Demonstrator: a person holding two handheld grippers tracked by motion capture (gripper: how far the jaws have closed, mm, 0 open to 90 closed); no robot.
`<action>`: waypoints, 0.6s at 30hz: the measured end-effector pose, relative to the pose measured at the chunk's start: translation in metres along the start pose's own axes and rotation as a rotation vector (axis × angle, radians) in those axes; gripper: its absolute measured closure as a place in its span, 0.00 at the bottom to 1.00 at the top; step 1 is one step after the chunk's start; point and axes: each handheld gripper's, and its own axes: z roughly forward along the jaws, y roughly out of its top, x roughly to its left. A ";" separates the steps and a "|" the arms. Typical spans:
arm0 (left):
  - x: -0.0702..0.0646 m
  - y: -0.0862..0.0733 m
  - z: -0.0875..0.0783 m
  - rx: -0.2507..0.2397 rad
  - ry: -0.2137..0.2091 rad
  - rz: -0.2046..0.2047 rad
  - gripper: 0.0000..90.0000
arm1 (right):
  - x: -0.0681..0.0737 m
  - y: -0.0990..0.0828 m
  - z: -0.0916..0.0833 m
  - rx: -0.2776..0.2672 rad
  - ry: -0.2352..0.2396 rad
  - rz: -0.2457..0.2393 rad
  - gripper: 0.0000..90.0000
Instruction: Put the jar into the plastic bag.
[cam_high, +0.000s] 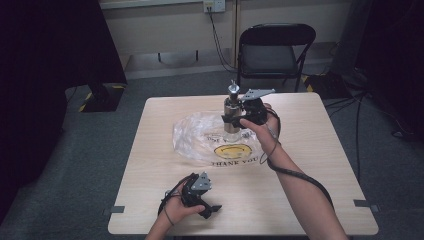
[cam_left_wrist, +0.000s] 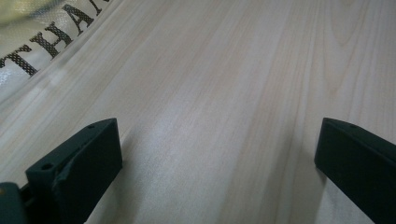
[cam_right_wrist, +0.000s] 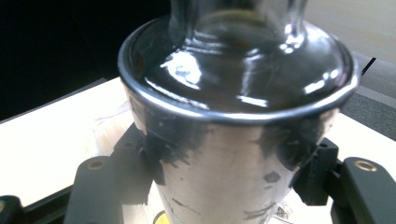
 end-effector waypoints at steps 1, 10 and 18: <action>0.000 0.000 0.000 0.000 0.000 0.000 0.00 | 0.000 -0.001 0.002 0.001 -0.002 0.000 0.39; 0.000 0.000 0.000 -0.001 0.000 -0.001 0.00 | 0.005 -0.012 0.019 0.012 -0.009 0.012 0.39; 0.000 0.000 0.000 0.000 0.001 0.000 0.00 | 0.008 -0.018 0.029 0.005 -0.009 0.023 0.39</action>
